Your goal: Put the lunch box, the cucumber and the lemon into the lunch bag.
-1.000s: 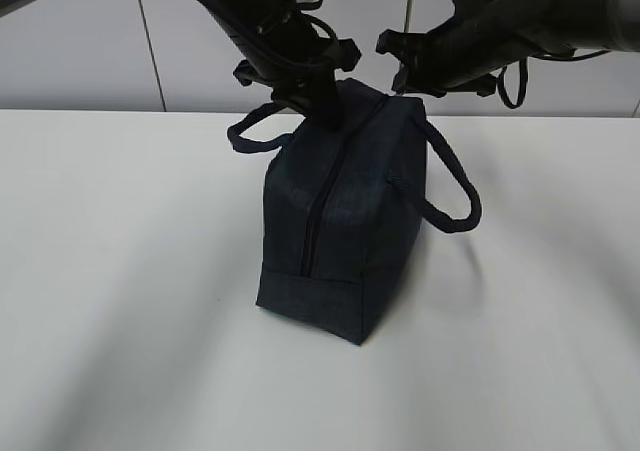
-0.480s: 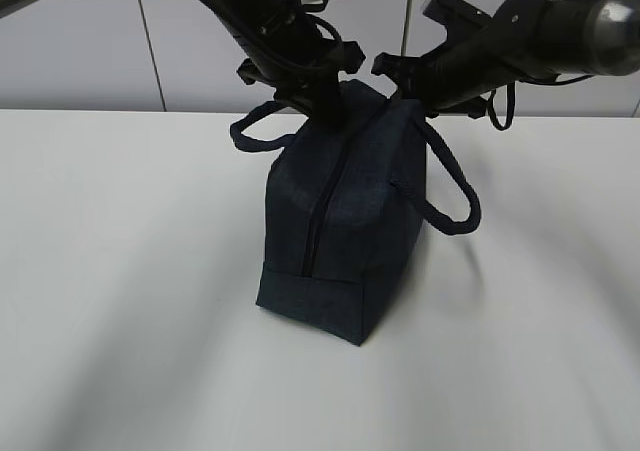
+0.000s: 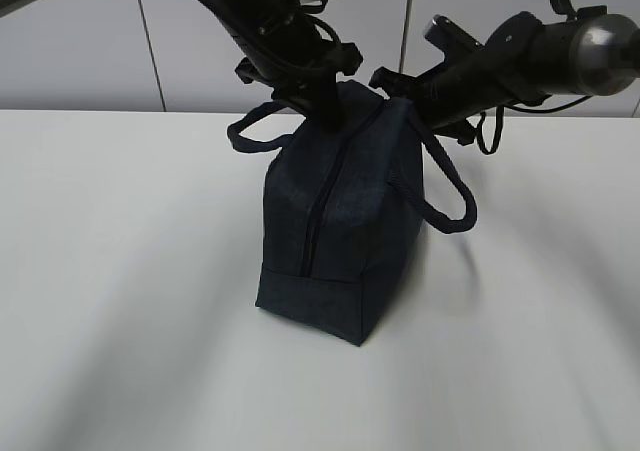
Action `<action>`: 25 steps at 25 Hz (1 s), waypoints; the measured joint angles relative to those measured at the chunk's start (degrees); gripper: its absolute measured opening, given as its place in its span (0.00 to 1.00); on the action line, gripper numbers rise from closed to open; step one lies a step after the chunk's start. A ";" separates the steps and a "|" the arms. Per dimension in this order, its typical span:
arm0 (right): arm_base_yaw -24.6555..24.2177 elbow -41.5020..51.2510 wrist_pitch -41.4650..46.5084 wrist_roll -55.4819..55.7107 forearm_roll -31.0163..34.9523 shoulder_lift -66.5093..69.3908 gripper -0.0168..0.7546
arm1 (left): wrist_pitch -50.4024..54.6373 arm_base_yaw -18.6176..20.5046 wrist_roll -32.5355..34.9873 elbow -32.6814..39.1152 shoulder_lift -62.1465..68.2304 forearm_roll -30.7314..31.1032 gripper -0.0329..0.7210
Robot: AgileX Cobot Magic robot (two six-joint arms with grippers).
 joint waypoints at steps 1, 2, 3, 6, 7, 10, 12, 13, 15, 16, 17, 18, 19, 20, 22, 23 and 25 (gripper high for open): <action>0.00 0.00 0.00 0.00 0.10 0.00 0.02 | 0.00 0.00 0.00 0.00 0.00 0.00 0.03; 0.00 0.00 0.03 0.00 0.17 0.00 0.02 | 0.00 0.00 0.00 0.00 0.00 0.00 0.03; 0.00 0.00 0.13 0.00 0.17 0.04 0.02 | 0.10 0.00 0.00 0.00 0.00 0.00 0.03; 0.00 0.00 0.27 0.00 0.17 0.13 0.02 | 0.10 0.00 0.00 0.00 0.00 0.00 0.03; 0.00 0.00 0.30 0.00 0.17 0.13 0.02 | 0.10 0.00 0.00 0.00 0.00 0.00 0.03; -0.12 -0.17 1.12 0.00 -0.03 0.62 0.02 | 0.20 0.00 0.00 0.00 0.00 0.10 0.03; -0.12 -0.17 1.47 0.00 0.34 0.76 0.02 | 0.31 0.00 0.02 0.00 0.00 0.10 0.03; -0.12 -0.17 1.59 0.00 0.57 0.76 0.02 | 0.31 0.00 0.02 0.00 0.00 0.10 0.03; -0.12 -0.17 1.59 0.00 0.55 0.76 0.02 | 0.31 0.00 0.02 0.00 0.00 0.10 0.03; -0.12 -0.26 1.71 0.00 0.55 0.87 0.02 | 0.31 0.00 0.02 0.00 0.00 0.10 0.03; -0.12 -0.26 1.85 0.00 0.55 0.98 0.02 | 0.31 0.00 0.02 0.00 0.00 0.10 0.03; -0.15 -0.26 1.94 0.00 0.55 0.98 0.02 | 0.31 0.00 0.02 0.00 0.00 0.11 0.03; -0.15 -0.26 1.94 0.00 0.55 1.08 0.02 | 0.31 0.00 0.02 0.00 0.00 0.11 0.03; -0.15 -0.26 1.94 0.00 0.55 1.08 0.02 | 0.31 0.00 0.02 0.00 0.00 0.11 0.03; -0.15 -0.26 1.94 0.00 0.17 1.10 0.02 | 0.31 0.00 0.02 0.00 0.00 0.11 0.03; -0.15 -0.26 1.94 0.00 0.07 1.10 0.02 | 0.31 0.00 0.02 0.00 0.00 0.11 0.03; -0.15 -0.26 1.94 0.00 -0.06 1.10 0.02 | 0.41 0.00 0.02 0.00 0.00 0.11 0.03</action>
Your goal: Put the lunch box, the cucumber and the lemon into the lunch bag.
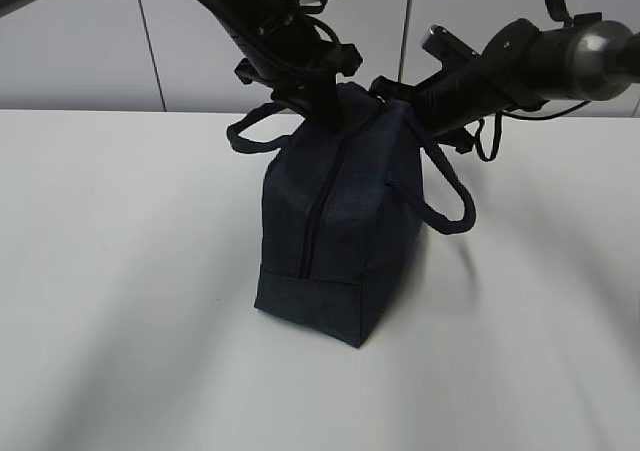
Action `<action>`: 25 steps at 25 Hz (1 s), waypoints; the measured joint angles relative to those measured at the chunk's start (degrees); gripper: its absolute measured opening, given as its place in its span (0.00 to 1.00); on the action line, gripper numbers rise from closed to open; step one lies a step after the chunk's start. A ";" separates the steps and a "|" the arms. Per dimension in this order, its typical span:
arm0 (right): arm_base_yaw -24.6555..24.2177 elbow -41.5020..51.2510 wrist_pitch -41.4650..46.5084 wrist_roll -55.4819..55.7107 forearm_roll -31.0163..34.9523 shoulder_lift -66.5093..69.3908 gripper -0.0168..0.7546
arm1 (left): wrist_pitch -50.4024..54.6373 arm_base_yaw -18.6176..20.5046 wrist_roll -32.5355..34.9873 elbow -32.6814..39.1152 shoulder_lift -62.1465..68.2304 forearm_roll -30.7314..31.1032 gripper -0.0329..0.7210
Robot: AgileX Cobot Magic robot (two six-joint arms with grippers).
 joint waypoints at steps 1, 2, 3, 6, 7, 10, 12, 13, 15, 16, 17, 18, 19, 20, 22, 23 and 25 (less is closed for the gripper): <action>0.00 0.00 0.00 0.00 0.25 0.00 0.02 | -0.02 0.00 0.00 0.00 0.00 0.10 0.03; 0.00 0.00 0.00 0.00 0.50 0.00 0.02 | -0.02 0.00 0.00 0.00 0.00 0.10 0.03; 0.00 0.00 0.00 0.00 0.63 0.00 0.02 | -0.02 0.00 0.00 0.00 0.00 0.10 0.03; 0.00 0.00 0.13 0.00 0.73 0.00 0.02 | -0.02 0.00 0.00 0.00 0.00 0.10 0.03; 0.00 0.00 0.13 0.00 0.73 0.00 0.02 | -0.02 0.00 0.00 0.00 0.00 0.10 0.03; 0.00 0.00 0.26 0.00 0.73 0.00 0.05 | -0.02 0.00 0.00 0.00 0.00 0.10 0.03; 0.00 0.00 0.46 0.00 0.73 0.00 0.09 | 0.02 0.00 0.00 0.00 0.00 0.10 0.03; -0.10 0.00 0.60 0.00 0.73 0.00 0.12 | 0.11 0.00 0.00 0.00 0.00 0.10 0.03; -0.10 0.00 0.60 0.00 0.73 0.00 0.17 | 0.11 0.00 0.00 0.00 0.00 0.10 0.03; -0.10 0.00 0.72 0.00 0.73 0.00 0.20 | 0.21 0.00 0.00 0.00 0.00 0.10 0.03; -0.10 0.00 0.81 0.00 0.73 0.00 0.23 | 0.14 0.00 0.00 0.00 0.00 0.10 0.03; -0.10 0.00 0.81 -0.12 0.62 -0.12 0.25 | 0.23 0.00 0.00 0.00 0.00 0.10 0.03; -0.10 0.00 0.94 -0.13 0.48 -0.34 0.29 | 0.23 0.00 0.00 0.00 0.00 0.10 0.03; -0.10 0.00 1.02 -0.36 0.23 -0.72 0.34 | 0.23 0.00 0.00 0.00 0.00 0.10 0.03; -0.10 0.00 1.16 -0.45 0.12 -1.26 0.43 | 0.23 0.00 0.00 0.00 0.00 0.10 0.03; -0.10 0.00 1.16 -0.59 0.00 -1.60 0.47 | 0.23 0.00 0.00 0.00 0.00 0.10 0.03; -0.10 0.11 1.51 -0.59 -0.26 -2.36 0.50 | 0.23 0.00 0.00 0.00 0.00 0.10 0.03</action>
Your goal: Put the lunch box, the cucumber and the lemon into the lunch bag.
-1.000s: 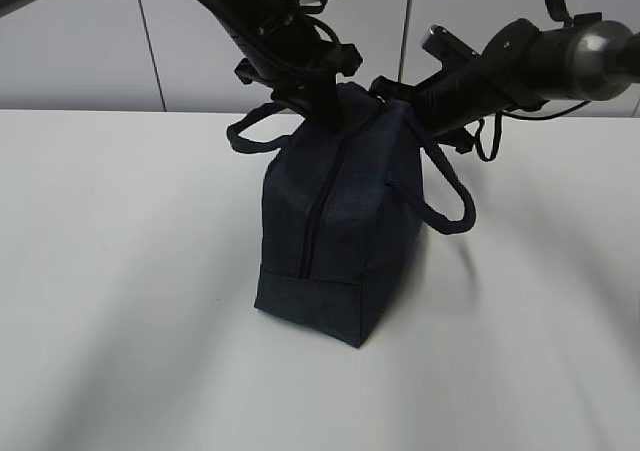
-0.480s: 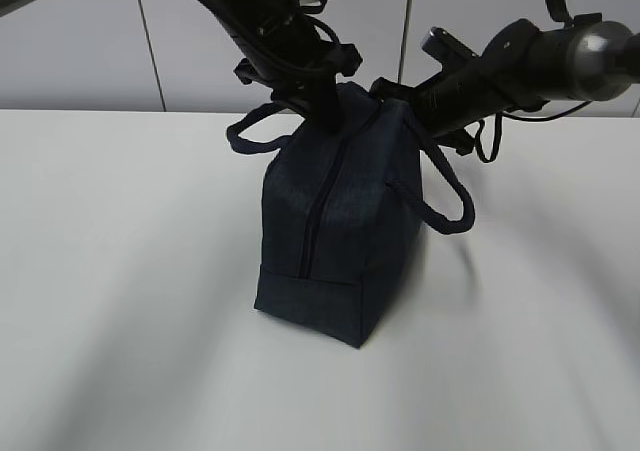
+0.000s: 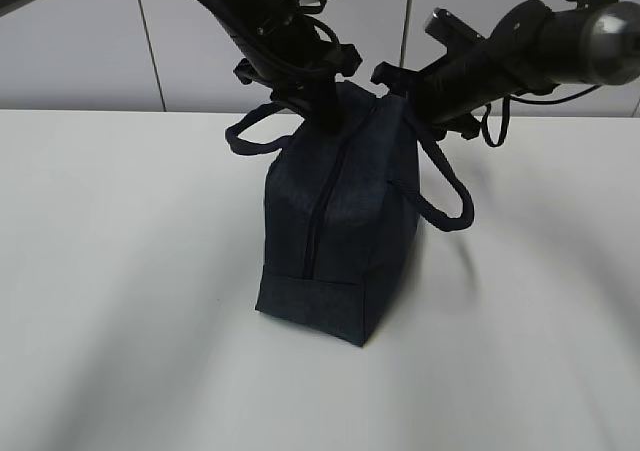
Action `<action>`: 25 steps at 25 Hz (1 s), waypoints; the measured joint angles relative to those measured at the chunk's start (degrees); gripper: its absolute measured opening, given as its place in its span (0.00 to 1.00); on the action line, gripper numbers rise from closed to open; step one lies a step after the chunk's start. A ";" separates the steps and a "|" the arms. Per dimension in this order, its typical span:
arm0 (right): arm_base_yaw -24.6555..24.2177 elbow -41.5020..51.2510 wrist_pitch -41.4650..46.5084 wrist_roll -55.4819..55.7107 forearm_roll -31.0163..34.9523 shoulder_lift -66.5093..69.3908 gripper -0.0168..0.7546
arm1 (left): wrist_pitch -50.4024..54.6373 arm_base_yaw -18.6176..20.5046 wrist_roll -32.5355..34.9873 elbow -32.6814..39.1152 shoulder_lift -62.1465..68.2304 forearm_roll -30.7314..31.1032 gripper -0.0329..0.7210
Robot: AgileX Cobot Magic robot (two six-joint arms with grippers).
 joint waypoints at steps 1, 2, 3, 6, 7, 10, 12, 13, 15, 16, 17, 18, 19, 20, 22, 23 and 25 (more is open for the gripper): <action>0.00 0.00 0.00 -0.24 -0.26 -0.52 0.51 | 0.00 0.00 0.00 0.00 0.00 0.12 0.03; 0.00 0.00 0.00 -0.55 -0.82 -1.08 0.52 | 0.00 0.00 0.00 0.00 0.00 0.25 0.03; 0.00 0.10 0.07 -1.22 -1.53 -1.75 0.52 | 0.14 0.00 0.00 0.00 0.00 0.50 0.03; 0.00 0.10 0.21 -2.20 -4.41 -3.99 0.53 | 0.15 0.00 0.10 0.00 0.00 1.02 0.03; 0.00 0.10 0.35 -2.32 -5.64 -4.88 0.53 | 0.00 0.00 0.10 0.00 0.00 1.28 0.03; 0.00 0.10 1.34 -2.44 -9.66 -7.17 0.53 | -0.20 0.00 0.10 0.11 -0.13 2.32 0.03; 0.00 0.10 2.10 -2.44 -12.00 -8.51 0.53 | -0.58 0.00 -0.28 0.75 -0.26 2.97 0.03; 0.00 0.10 2.69 -2.44 -12.99 -9.21 0.53 | -0.71 0.00 -0.40 1.05 -0.38 3.19 0.03; 0.00 0.10 4.09 -2.55 -16.19 -10.78 0.53 | -0.92 0.00 -1.19 1.76 -0.61 3.84 0.03; 0.00 0.10 5.09 -2.55 -17.67 -11.51 0.53 | -1.07 0.00 -1.72 2.03 -0.73 4.26 0.03; 0.00 0.10 6.29 -2.55 -19.34 -12.25 0.53 | -1.07 0.00 -1.99 2.01 -0.73 4.39 0.03; 0.00 0.10 7.96 -2.55 -21.31 -13.09 0.53 | -1.07 0.00 -2.44 2.06 -0.73 4.52 0.04; 0.00 0.10 9.86 -2.55 -23.11 -13.94 0.53 | -1.07 0.00 -2.80 2.06 -0.73 4.67 0.04; 0.00 0.10 11.87 -2.55 -24.37 -14.77 0.53 | -1.07 0.00 -3.38 2.06 -0.75 4.76 0.04; -0.12 0.10 16.10 -2.68 -26.87 -16.23 0.53 | -1.07 0.00 -4.37 2.15 -0.75 4.88 0.06; -0.12 0.10 18.26 -2.68 -27.81 -16.97 0.53 | -1.07 0.00 -4.71 2.15 -0.75 5.01 0.08; -0.12 0.10 21.98 -2.68 -29.23 -18.27 0.53 | -1.07 0.00 -5.24 2.19 -0.75 5.35 0.15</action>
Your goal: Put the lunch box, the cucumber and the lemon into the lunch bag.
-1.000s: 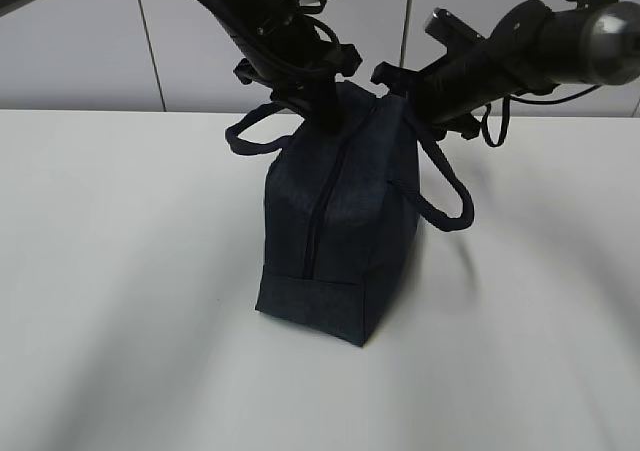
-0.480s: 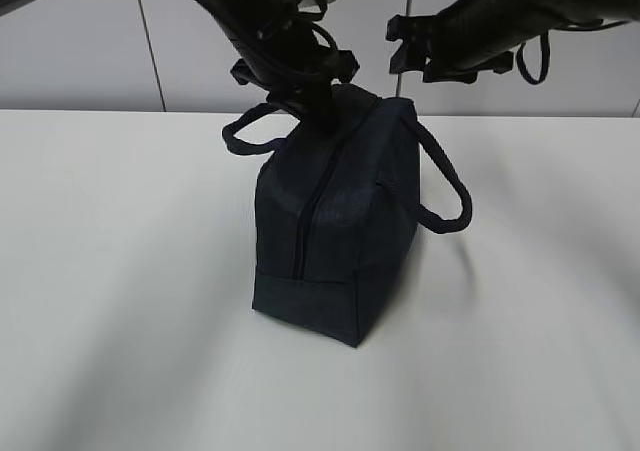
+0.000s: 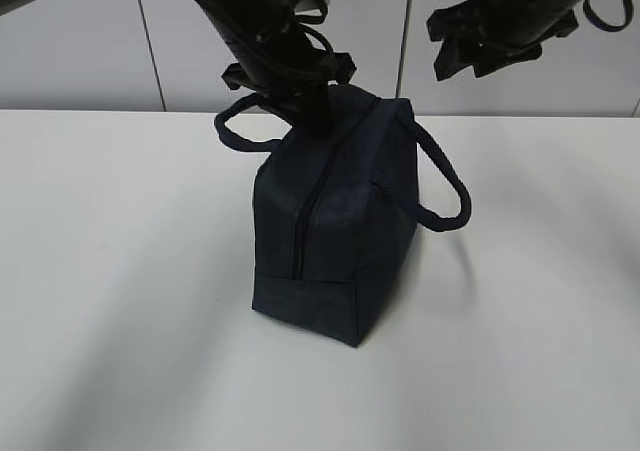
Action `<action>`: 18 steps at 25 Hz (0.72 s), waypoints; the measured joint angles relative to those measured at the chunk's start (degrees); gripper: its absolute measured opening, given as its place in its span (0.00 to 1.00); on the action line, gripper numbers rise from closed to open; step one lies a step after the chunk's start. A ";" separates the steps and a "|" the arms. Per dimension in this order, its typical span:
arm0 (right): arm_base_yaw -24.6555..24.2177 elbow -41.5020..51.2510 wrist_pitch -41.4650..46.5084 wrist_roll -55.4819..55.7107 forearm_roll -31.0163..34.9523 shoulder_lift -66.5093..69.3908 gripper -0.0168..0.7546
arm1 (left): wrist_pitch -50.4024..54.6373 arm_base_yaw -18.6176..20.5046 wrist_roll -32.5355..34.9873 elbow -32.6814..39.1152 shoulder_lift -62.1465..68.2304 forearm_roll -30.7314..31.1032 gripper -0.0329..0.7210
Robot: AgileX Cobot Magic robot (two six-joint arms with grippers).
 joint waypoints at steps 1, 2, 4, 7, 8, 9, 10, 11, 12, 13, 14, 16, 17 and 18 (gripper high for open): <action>0.00 0.00 1.88 0.00 -0.54 -0.68 0.53 | 0.00 0.00 -0.27 0.09 0.00 0.09 0.21; 0.00 0.00 3.67 0.00 -1.03 -1.11 0.53 | 0.00 0.00 -0.51 0.09 -0.11 0.24 0.29; 0.00 0.00 6.71 0.00 -2.39 -1.81 0.53 | 0.00 0.00 -0.64 0.34 -0.46 0.46 0.42; 0.00 0.00 10.90 0.00 -4.08 -2.40 0.51 | 0.34 0.00 -0.74 0.37 -1.66 0.80 0.52; 0.00 0.00 12.07 0.00 -4.48 -2.40 0.49 | 0.34 0.00 -0.74 0.37 -2.28 0.89 0.54; 0.00 0.00 13.55 0.00 -4.73 -2.40 0.47 | 0.34 0.00 -0.85 0.37 -2.93 0.93 0.54; 0.00 0.00 14.88 0.00 -5.01 -2.40 0.45 | 0.34 0.00 -0.85 0.37 -3.51 1.02 0.55; 0.00 0.00 16.19 0.00 -5.16 -2.40 0.42 | 0.37 0.00 -0.85 0.37 -4.18 1.05 0.55; 0.00 0.00 17.31 0.00 -5.29 -2.40 0.41 | 0.47 0.00 -0.85 0.37 -4.89 1.16 0.55; 0.00 0.00 18.19 0.00 -5.29 -2.40 0.40 | 0.47 0.00 -0.85 0.37 -5.44 1.29 0.55; 0.00 0.00 19.13 0.00 -5.38 -2.40 0.39 | 0.47 0.00 -0.85 0.37 -6.13 1.44 0.55; 0.00 0.00 20.78 0.00 -5.38 -2.40 0.38 | 0.58 0.00 -0.85 0.37 -7.55 2.86 0.55; 0.00 0.00 21.23 0.00 -5.42 -2.40 0.38 | 0.58 0.00 -0.85 0.37 -8.20 3.57 0.55; 0.00 0.00 21.44 -0.10 -5.42 -2.40 0.38 | 0.58 0.00 -0.85 0.37 -8.97 4.10 0.55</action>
